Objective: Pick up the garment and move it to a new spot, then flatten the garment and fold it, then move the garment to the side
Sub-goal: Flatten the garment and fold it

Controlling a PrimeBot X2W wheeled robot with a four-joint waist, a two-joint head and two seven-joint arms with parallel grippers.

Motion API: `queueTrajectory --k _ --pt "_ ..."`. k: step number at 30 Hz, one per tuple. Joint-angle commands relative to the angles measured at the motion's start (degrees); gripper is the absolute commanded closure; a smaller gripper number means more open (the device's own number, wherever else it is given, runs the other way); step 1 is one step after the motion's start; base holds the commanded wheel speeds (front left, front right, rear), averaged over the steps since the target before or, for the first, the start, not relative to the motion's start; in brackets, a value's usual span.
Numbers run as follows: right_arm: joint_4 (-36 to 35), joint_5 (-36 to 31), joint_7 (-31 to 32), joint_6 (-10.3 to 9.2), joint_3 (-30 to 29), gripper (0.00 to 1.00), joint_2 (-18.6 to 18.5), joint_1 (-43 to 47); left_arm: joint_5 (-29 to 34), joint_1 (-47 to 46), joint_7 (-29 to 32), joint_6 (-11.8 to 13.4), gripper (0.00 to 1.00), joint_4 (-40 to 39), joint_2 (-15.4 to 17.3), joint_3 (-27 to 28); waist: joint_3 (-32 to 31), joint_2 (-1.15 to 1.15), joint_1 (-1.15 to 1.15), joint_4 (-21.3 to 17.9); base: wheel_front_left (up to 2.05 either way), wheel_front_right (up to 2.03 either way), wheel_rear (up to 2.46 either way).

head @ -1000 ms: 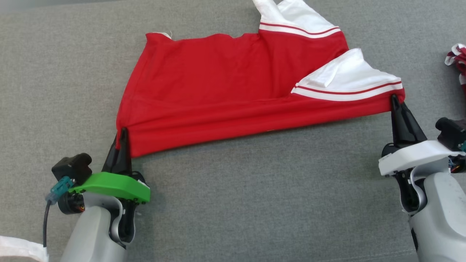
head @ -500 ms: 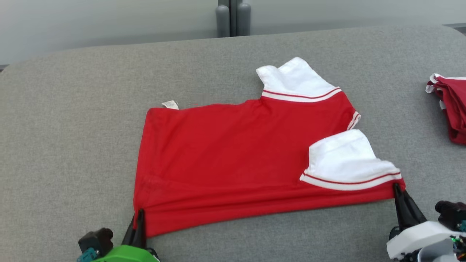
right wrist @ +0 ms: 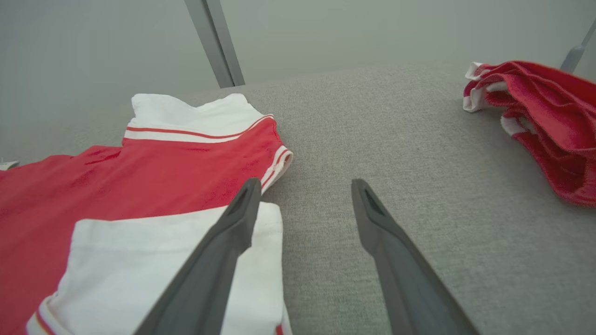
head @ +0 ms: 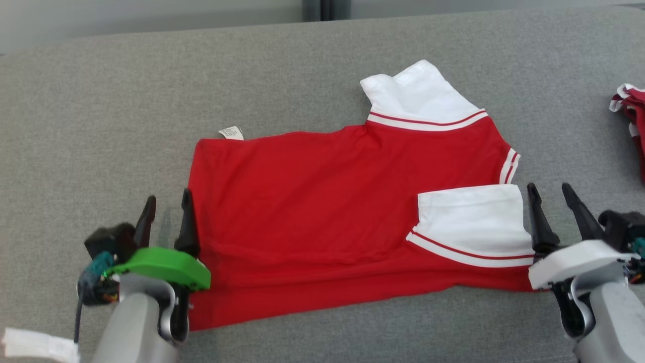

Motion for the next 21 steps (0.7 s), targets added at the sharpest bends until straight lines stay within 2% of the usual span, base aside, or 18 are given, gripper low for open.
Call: queueTrajectory --k 1,9,17,18,19,20,21 --pt "-0.03 -0.56 -0.10 -0.09 0.59 0.00 -0.24 -2.45 0.79 -3.92 0.02 -0.27 0.00 1.44 1.23 -0.37 3.45 0.00 0.00 -0.67 0.00 0.00 0.00" --pt "2.43 -2.52 -0.09 -0.09 4.99 0.00 -0.53 -12.82 1.94 -19.95 1.72 -0.40 0.00 13.74 4.49 -4.61 9.04 0.00 0.00 -2.49 0.00 0.00 0.00" --pt "4.46 -2.99 -0.09 -0.10 7.19 0.00 -1.79 -18.78 0.80 -25.24 1.94 -0.45 0.00 22.55 4.91 -10.53 11.15 0.00 0.00 -3.07 0.00 0.00 0.00" --pt "4.78 -3.13 -0.09 -0.09 7.37 0.00 -1.98 -19.46 0.92 -25.38 1.99 -0.45 0.04 23.72 5.00 -11.38 11.26 0.00 0.00 -2.97 0.00 0.00 0.00" --pt "5.04 -3.19 -0.09 -0.09 7.51 0.00 -2.21 -19.96 0.83 -25.40 2.01 -0.46 0.16 24.73 5.15 -11.79 11.32 0.00 0.00 -2.86 0.00 0.00 0.00" --pt "5.43 -3.39 -0.10 -0.09 7.64 0.00 -2.56 -20.76 0.78 -25.58 2.17 -0.46 0.53 26.09 5.27 -12.07 11.42 0.00 0.00 -2.64 0.00 0.00 0.00" --pt "5.77 -3.48 -0.04 -0.09 7.74 0.00 -2.84 -21.45 0.92 -25.71 2.24 -0.45 1.00 26.83 5.25 -12.45 11.49 0.00 0.00 -2.46 0.00 0.00 0.00"
